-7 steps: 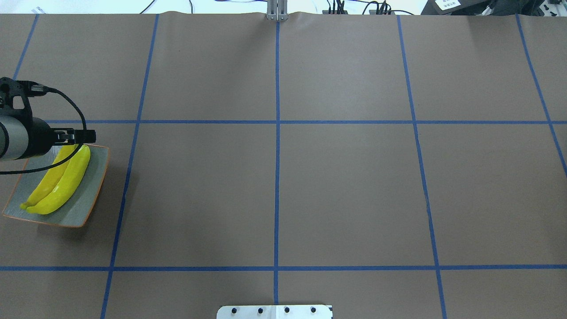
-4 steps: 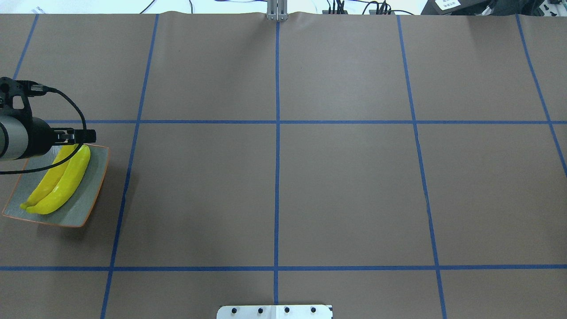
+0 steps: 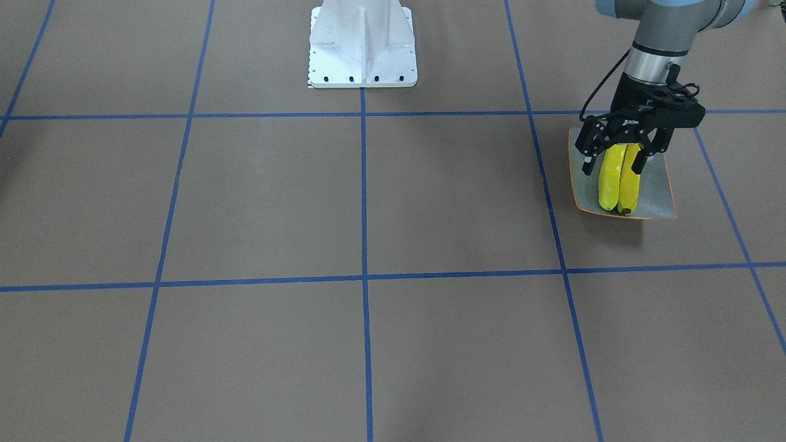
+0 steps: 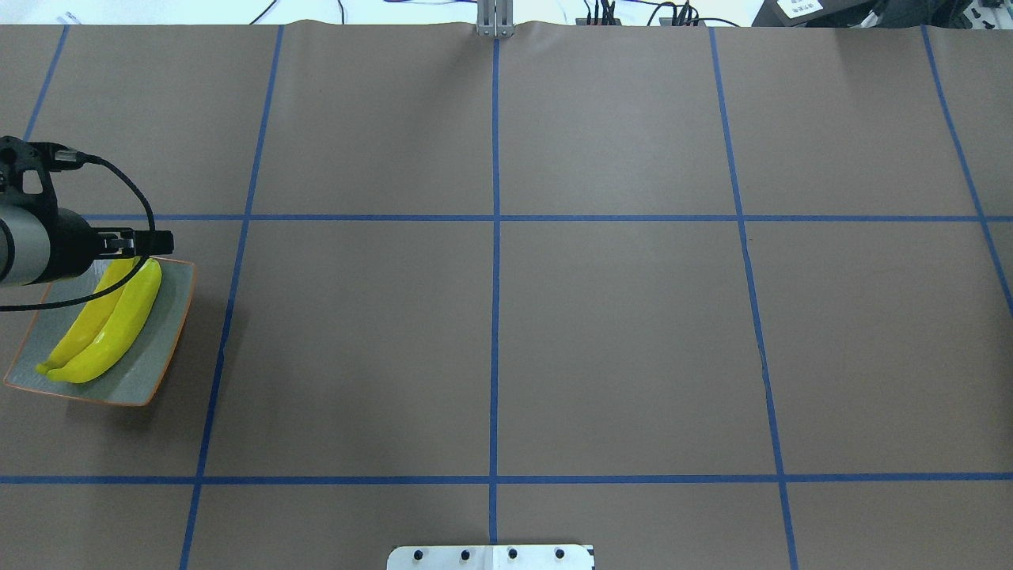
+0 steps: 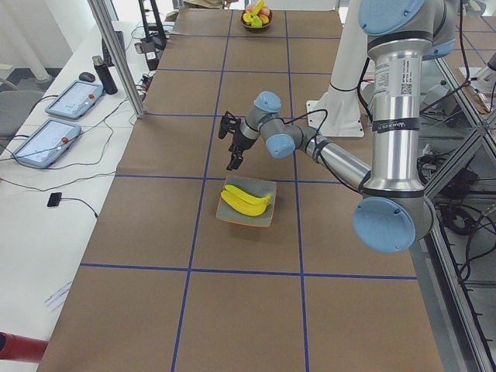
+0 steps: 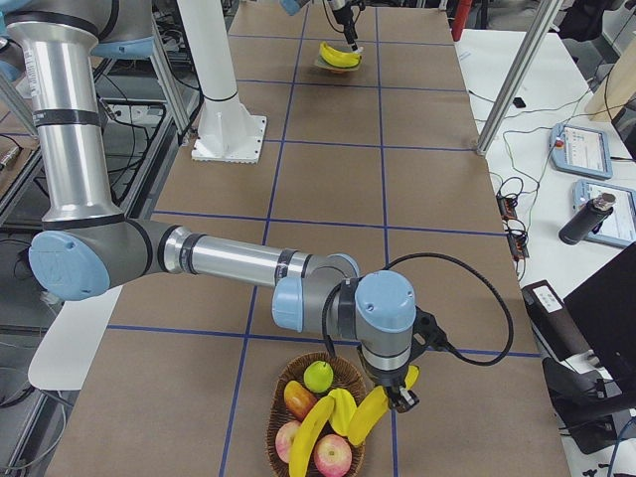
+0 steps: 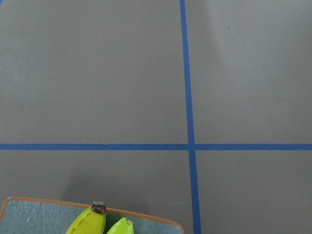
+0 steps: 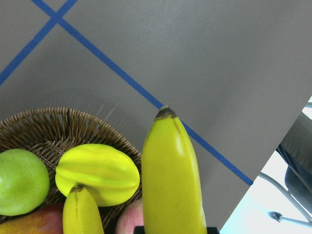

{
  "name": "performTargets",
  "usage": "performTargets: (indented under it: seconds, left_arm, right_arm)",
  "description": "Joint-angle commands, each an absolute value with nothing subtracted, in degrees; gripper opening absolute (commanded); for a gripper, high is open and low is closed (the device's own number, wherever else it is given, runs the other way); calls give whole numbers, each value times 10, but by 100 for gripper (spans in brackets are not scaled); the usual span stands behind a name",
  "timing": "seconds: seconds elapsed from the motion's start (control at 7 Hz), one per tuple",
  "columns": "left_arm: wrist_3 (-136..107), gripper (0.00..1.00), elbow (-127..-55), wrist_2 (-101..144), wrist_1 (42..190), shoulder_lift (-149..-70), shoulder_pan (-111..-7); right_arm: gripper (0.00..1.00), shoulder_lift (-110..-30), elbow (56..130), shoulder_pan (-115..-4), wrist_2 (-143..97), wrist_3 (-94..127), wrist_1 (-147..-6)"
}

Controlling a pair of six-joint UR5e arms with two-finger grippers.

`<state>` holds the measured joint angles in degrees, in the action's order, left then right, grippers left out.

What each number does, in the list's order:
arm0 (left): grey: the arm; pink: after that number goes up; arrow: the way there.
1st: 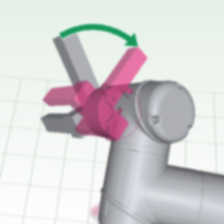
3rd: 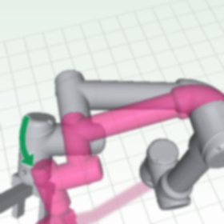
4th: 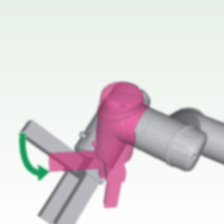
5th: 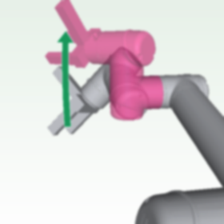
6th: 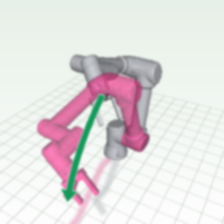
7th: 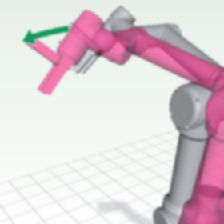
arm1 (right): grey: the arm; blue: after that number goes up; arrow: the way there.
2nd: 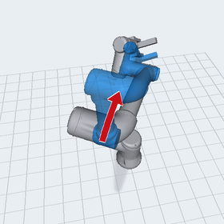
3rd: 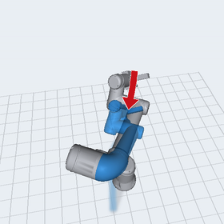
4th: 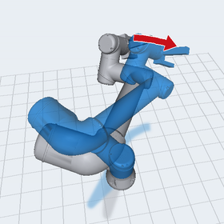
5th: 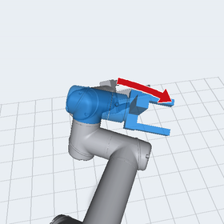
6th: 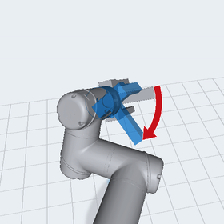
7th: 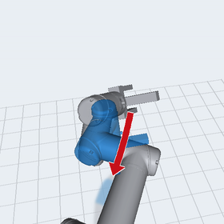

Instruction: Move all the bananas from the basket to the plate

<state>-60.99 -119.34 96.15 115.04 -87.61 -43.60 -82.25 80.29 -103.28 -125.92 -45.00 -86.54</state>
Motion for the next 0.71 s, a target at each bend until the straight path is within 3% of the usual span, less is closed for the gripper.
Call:
performTargets:
  seconds: [0.0, 0.57]
  left_arm:
    - [-632, 100, -1192, 962, 1154, -894, -434]
    - [-666, 100, -1190, 962, 1158, -1017, -425]
  right_arm:
    - [0, -797, 826, -998, -1315, -349, -885]
    - [0, -796, 998, -854, -1388, 24, -882]
